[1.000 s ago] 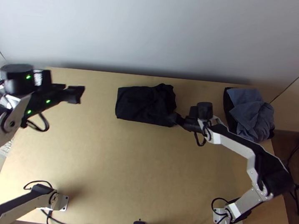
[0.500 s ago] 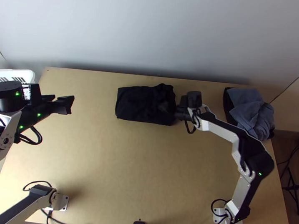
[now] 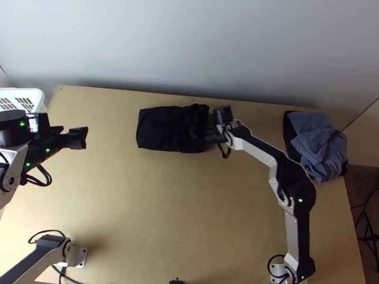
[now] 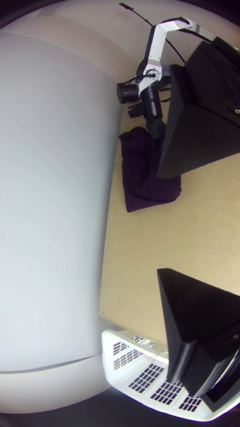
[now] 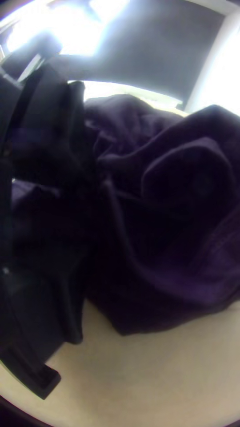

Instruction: Fold the t-shirt

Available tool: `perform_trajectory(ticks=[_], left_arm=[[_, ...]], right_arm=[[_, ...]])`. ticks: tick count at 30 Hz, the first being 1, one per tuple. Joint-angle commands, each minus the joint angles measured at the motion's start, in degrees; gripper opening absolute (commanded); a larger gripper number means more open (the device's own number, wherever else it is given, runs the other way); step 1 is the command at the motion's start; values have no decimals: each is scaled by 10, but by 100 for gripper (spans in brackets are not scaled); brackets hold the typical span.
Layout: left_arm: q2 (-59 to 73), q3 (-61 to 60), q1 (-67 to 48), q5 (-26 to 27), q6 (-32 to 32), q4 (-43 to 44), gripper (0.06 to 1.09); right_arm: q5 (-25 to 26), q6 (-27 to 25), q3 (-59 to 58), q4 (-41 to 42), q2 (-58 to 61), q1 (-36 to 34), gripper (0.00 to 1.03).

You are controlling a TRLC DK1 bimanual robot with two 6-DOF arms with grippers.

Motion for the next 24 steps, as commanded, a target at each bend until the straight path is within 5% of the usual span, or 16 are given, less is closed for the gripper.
perform_trajectory(ticks=[1,24], left_arm=[[-3,-23,7,5,4,15,104],[30,-53,-29,9,-22,63,104]], right_arm=[[1,-73,69,-94,17,16,3],[52,-129,35,-66,-205,-169,3]])
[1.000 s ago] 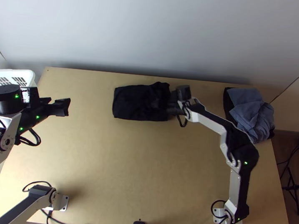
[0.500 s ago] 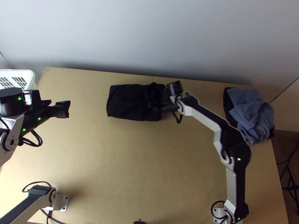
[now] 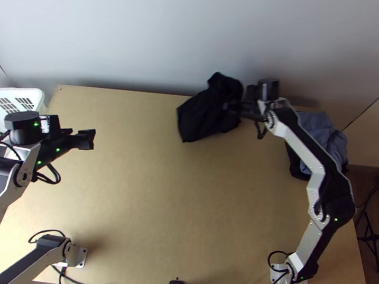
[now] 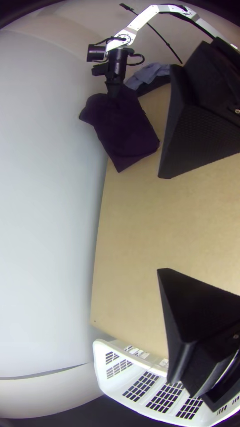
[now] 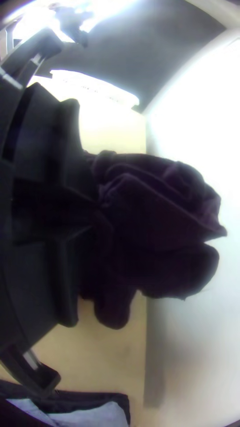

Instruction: Fold the t-shirt

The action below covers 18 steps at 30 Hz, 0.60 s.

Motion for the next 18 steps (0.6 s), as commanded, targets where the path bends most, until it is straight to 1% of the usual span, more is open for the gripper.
perform_trajectory(ticks=[1,9,18], left_arm=[[10,-7,-20,1,-11,13,104],[15,-9,-26,1,-11,25,104],[29,-18,-30,1,-11,42,104]], right_arm=[[7,-11,11,0,-40,-52,3],[25,-10,57,-13,-56,-106,3],[25,-20,154,-57,-52,-209,3]])
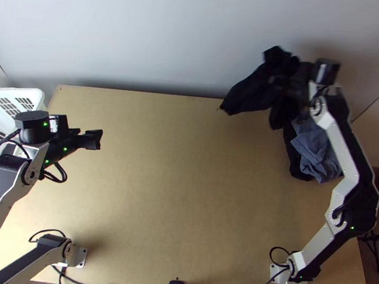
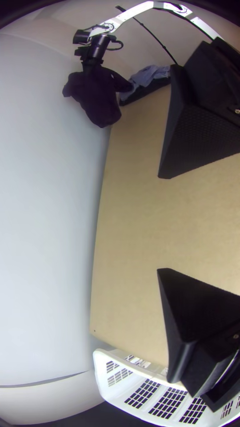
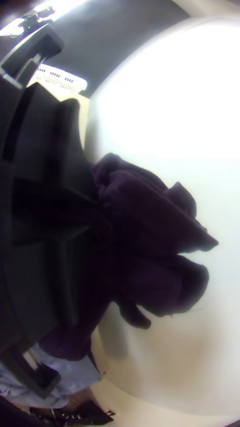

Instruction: Fold the t-shirt

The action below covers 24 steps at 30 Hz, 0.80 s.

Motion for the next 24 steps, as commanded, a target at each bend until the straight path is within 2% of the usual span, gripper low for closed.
perform_trajectory(ticks=[1,6,14,24], left_arm=[[12,-4,-5,0,-1,15,104],[19,-6,-15,0,-4,22,104],[21,-24,-19,1,-4,38,104],[20,-38,-18,10,2,39,104]], right_arm=[[1,-9,81,-33,2,-79,3],[9,-18,131,-48,8,-135,3],[43,-77,125,-60,7,-195,3],[62,-100,16,-53,-34,-228,3]])
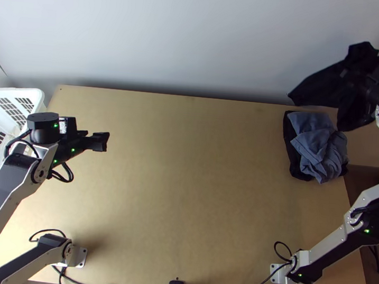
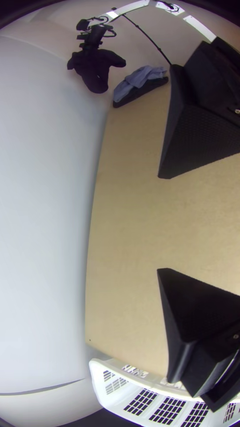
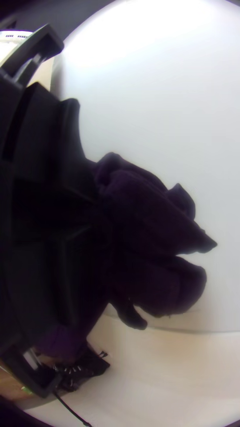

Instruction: Fold the t-shirt

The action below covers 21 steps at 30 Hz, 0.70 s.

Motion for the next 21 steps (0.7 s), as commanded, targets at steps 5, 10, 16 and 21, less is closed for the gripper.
perform_trajectory(ticks=[5,10,16,21], left_arm=[[-2,-13,5,6,19,1,104],[-12,-23,11,11,29,1,104],[-17,-29,17,17,34,1,104],[-25,-33,21,19,35,0,104]], right_arm=[[20,-16,-125,20,-39,-25,3],[29,-16,-188,33,-56,-20,3],[38,-39,-291,72,-95,6,3],[41,-49,-340,83,-113,11,3]])
